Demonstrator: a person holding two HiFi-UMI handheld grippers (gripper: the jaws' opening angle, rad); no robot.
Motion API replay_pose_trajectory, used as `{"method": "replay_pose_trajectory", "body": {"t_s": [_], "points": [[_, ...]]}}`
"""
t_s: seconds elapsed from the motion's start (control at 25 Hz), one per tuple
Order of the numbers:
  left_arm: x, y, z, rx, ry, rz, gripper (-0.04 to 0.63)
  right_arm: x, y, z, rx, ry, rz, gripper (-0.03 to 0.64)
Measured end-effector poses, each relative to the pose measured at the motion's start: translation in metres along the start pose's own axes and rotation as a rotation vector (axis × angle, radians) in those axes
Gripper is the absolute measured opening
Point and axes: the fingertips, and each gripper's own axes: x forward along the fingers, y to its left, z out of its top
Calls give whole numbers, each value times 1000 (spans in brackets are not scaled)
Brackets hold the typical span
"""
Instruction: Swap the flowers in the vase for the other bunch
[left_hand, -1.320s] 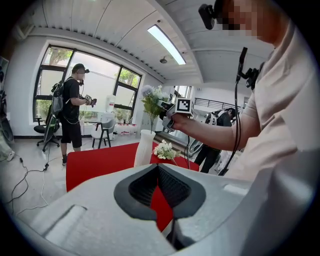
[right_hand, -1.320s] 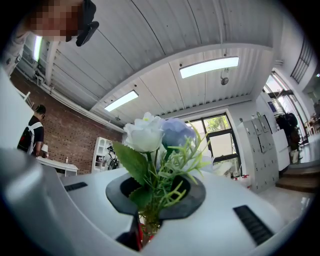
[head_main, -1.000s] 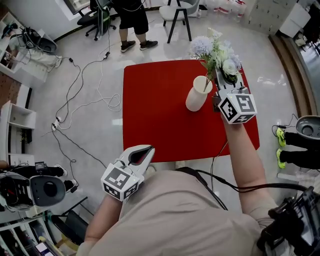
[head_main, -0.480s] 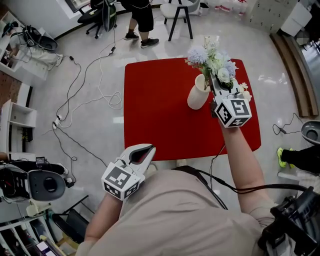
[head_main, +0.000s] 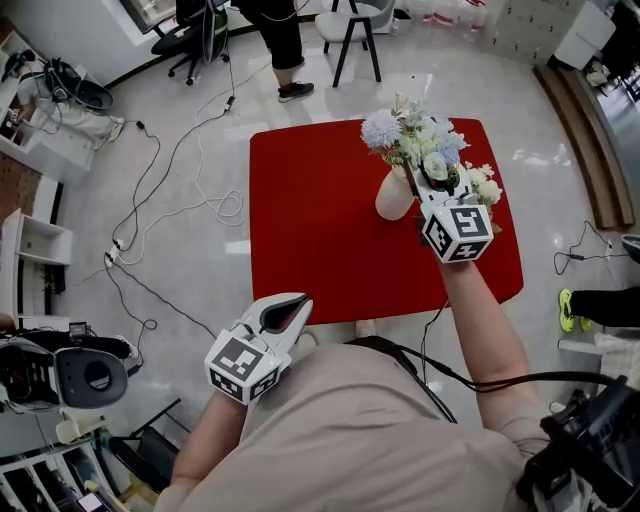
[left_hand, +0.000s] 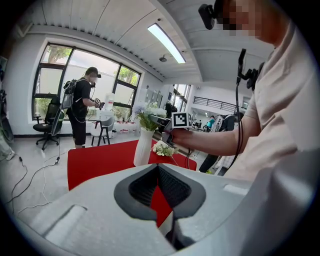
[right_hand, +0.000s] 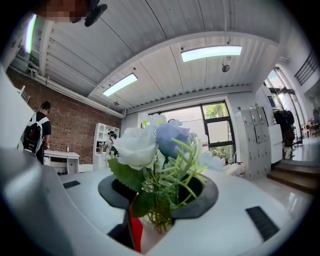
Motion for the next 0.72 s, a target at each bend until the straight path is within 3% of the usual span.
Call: {"method": "replay_pose_trajectory", "body": {"t_s": [0.28,0.72], "points": [[-13,-2,-6,4,-5,-24,8,-6,13,-11,-25,70,-24,266],[-25,0,-12,8,-5,-49,8,-13,14,-22,-5,117,-76,333]]}}
